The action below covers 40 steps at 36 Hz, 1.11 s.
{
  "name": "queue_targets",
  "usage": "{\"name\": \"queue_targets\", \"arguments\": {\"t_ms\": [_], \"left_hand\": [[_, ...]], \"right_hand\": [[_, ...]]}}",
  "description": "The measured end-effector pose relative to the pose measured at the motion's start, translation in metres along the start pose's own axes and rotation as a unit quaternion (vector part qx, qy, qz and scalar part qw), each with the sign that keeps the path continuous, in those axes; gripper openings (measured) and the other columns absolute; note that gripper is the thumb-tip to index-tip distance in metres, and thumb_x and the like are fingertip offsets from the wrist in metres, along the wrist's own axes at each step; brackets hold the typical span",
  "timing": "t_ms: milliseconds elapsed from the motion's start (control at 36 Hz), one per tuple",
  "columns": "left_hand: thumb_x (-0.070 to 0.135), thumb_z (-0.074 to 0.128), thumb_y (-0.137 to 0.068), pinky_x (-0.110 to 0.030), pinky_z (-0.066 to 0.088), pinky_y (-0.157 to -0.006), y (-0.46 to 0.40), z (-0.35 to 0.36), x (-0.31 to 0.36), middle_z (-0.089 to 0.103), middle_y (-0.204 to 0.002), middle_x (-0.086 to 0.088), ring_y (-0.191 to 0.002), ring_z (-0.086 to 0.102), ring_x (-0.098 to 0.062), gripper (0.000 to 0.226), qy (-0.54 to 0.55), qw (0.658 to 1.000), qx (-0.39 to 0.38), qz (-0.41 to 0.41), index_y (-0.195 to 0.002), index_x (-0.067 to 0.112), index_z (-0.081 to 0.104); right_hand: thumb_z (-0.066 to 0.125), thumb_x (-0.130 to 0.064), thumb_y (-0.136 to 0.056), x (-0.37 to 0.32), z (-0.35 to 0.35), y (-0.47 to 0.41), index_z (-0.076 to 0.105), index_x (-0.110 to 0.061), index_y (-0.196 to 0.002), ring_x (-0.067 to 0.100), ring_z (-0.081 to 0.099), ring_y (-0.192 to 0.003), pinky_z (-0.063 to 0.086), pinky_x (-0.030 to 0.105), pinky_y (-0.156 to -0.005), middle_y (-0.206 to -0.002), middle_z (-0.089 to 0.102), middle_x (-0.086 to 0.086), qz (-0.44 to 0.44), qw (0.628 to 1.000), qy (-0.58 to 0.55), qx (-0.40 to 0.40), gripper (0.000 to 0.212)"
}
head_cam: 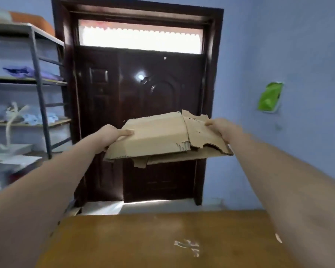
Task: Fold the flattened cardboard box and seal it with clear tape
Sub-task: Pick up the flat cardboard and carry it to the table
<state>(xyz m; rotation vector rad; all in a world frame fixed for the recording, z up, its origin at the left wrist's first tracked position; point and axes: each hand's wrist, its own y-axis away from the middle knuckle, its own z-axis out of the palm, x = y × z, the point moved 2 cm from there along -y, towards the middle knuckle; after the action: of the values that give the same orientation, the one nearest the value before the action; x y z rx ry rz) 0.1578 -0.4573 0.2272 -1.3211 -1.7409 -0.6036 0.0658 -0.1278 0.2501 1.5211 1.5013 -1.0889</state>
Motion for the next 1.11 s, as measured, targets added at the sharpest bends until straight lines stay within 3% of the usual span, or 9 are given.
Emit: {"name": "queue_targets", "arguments": {"t_ms": [167, 278, 444, 556, 667, 750, 861, 972, 1111], "left_hand": [[0.045, 0.068, -0.080, -0.033, 0.047, -0.069, -0.028, 0.128, 0.090, 0.059, -0.083, 0.000, -0.074, 0.058, -0.017, 0.036, 0.037, 0.994, -0.084, 0.065, -0.088, 0.012, 0.057], [0.044, 0.071, -0.078, -0.036, 0.050, -0.077, -0.047, 0.209, 0.134, 0.063, -0.085, -0.003, -0.076, 0.062, -0.020, 0.031, 0.064, 0.985, -0.130, 0.093, -0.082, 0.018, 0.055], [0.043, 0.072, -0.077, -0.036, 0.052, -0.076, -0.084, 0.327, 0.193, 0.067, -0.093, -0.009, -0.079, 0.064, -0.022, 0.038, 0.082, 0.972, -0.203, 0.086, -0.094, 0.011, 0.063], [0.042, 0.073, -0.077, -0.031, 0.051, -0.063, -0.105, 0.400, 0.244, 0.068, -0.091, -0.009, -0.074, 0.065, -0.021, 0.047, 0.086, 0.960, -0.252, 0.083, -0.103, 0.005, 0.064], [0.046, 0.075, -0.073, -0.045, 0.054, -0.086, -0.119, 0.464, 0.294, 0.068, -0.105, -0.015, -0.091, 0.067, -0.031, 0.055, 0.086, 0.953, -0.271, 0.101, -0.108, 0.005, 0.064], [0.044, 0.075, -0.074, -0.043, 0.053, -0.081, -0.119, 0.509, 0.322, 0.068, -0.102, -0.015, -0.084, 0.065, -0.029, 0.057, 0.089, 0.950, -0.279, 0.106, -0.111, 0.002, 0.063], [0.045, 0.074, -0.074, -0.036, 0.051, -0.068, -0.117, 0.558, 0.347, 0.067, -0.091, -0.013, -0.075, 0.063, -0.027, 0.056, 0.080, 0.951, -0.281, 0.106, -0.109, 0.003, 0.062], [0.045, 0.074, -0.074, -0.032, 0.050, -0.066, -0.116, 0.596, 0.362, 0.067, -0.087, -0.012, -0.073, 0.063, -0.027, 0.055, 0.076, 0.957, -0.262, 0.101, -0.107, 0.001, 0.064], [0.046, 0.073, -0.075, -0.050, 0.051, -0.081, -0.100, 0.626, 0.374, 0.066, -0.098, -0.020, -0.083, 0.063, -0.032, 0.053, 0.078, 0.968, -0.224, 0.082, -0.103, 0.002, 0.064]], "right_hand": [[0.056, -0.019, -0.088, 0.046, -0.128, -0.007, 0.056, -0.010, -0.097, 0.018, 0.055, -0.067, 0.042, 0.027, -0.057, -0.080, 0.059, 0.005, 0.035, 0.994, -0.054, 0.085, 0.012], [0.065, -0.020, -0.083, 0.085, -0.202, -0.035, 0.056, -0.005, -0.118, 0.025, 0.061, -0.088, 0.048, 0.030, -0.069, -0.104, 0.064, 0.011, 0.037, 0.986, -0.038, 0.161, 0.039], [0.072, -0.020, -0.078, 0.128, -0.297, -0.080, 0.056, -0.001, -0.117, 0.027, 0.062, -0.094, 0.051, 0.034, -0.074, -0.113, 0.064, 0.015, 0.043, 0.970, -0.015, 0.241, 0.046], [0.067, -0.016, -0.085, 0.144, -0.362, -0.104, 0.053, 0.002, -0.119, 0.022, 0.058, -0.080, 0.044, 0.028, -0.054, -0.110, 0.061, 0.014, 0.052, 0.965, 0.001, 0.259, 0.041], [0.066, -0.018, -0.087, 0.160, -0.432, -0.123, 0.054, -0.002, -0.106, 0.019, 0.058, -0.074, 0.047, 0.029, -0.059, -0.104, 0.061, 0.012, 0.063, 0.957, 0.012, 0.284, 0.027], [0.064, -0.019, -0.087, 0.178, -0.474, -0.135, 0.054, -0.005, -0.098, 0.018, 0.057, -0.071, 0.047, 0.029, -0.061, -0.095, 0.061, 0.009, 0.073, 0.952, 0.016, 0.296, 0.020], [0.064, -0.018, -0.088, 0.210, -0.516, -0.151, 0.055, -0.005, -0.093, 0.021, 0.058, -0.076, 0.049, 0.030, -0.065, -0.098, 0.061, 0.011, 0.076, 0.953, 0.001, 0.294, 0.017], [0.063, -0.020, -0.089, 0.239, -0.551, -0.171, 0.056, -0.003, -0.104, 0.017, 0.056, -0.070, 0.044, 0.028, -0.055, -0.099, 0.061, 0.011, 0.068, 0.964, 0.007, 0.258, 0.024], [0.063, -0.022, -0.089, 0.258, -0.588, -0.202, 0.056, -0.002, -0.113, 0.022, 0.059, -0.083, 0.047, 0.028, -0.060, -0.104, 0.063, 0.011, 0.038, 0.978, 0.000, 0.207, 0.032]]}}
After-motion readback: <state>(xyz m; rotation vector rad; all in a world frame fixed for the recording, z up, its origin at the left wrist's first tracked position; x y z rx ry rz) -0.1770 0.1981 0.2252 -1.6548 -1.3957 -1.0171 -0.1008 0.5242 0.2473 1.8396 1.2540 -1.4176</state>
